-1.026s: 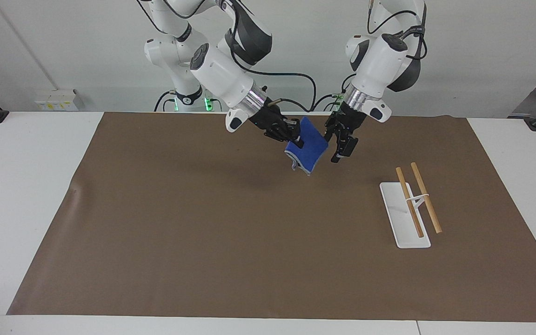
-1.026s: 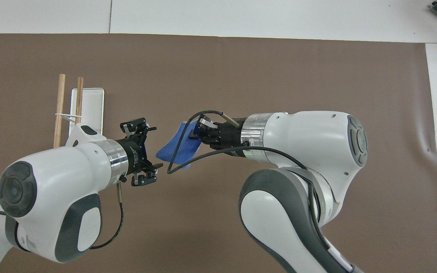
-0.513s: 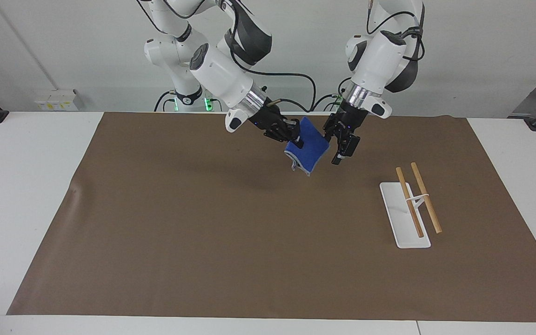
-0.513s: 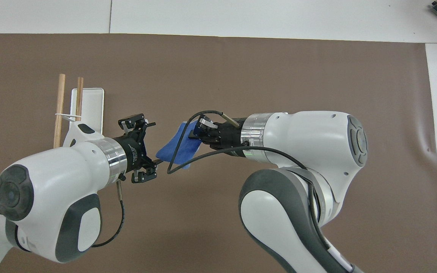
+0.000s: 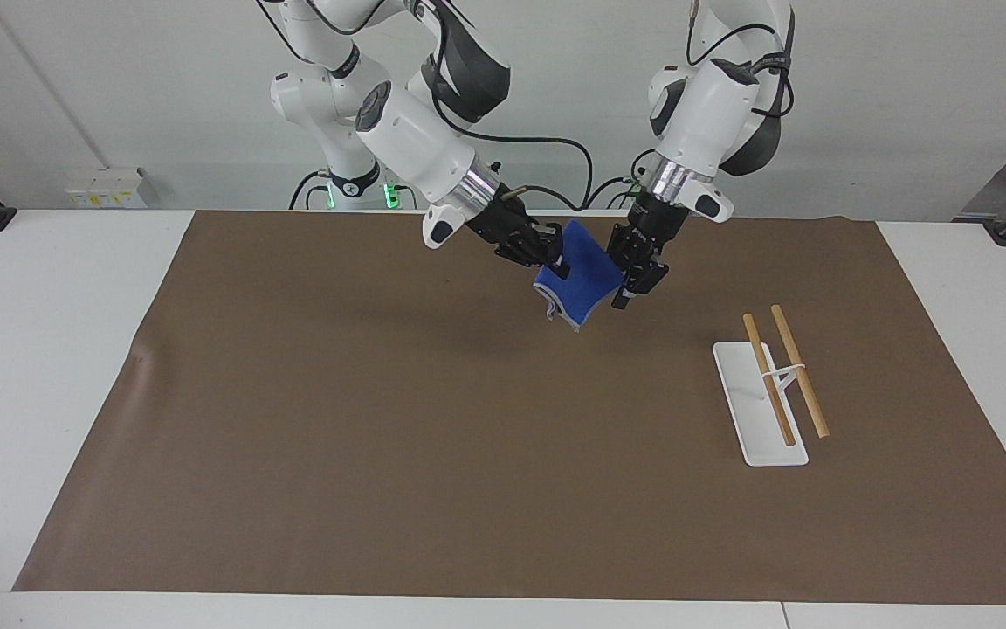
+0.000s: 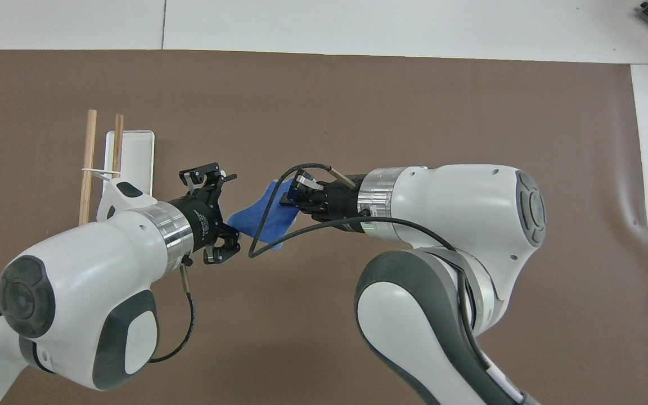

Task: Right arm passes towel to left arm to hang
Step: 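Close the left gripper on the towel held by the right gripper, then open the right gripper and draw it back from the towel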

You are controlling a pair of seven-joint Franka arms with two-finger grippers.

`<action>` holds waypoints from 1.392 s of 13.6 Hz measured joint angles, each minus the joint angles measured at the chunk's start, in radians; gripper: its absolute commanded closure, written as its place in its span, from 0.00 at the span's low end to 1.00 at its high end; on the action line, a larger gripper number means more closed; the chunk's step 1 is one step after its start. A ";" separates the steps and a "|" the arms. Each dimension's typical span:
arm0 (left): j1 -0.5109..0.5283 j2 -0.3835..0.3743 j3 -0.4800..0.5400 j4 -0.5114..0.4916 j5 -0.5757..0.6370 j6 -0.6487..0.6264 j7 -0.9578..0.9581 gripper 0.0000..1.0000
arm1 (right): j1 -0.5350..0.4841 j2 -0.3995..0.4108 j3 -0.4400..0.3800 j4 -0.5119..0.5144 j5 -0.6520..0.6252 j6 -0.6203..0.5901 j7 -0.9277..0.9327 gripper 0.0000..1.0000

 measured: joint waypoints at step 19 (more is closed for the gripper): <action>-0.001 0.001 0.007 -0.003 0.000 -0.008 0.371 1.00 | -0.038 -0.023 -0.006 -0.043 -0.005 -0.002 0.000 0.00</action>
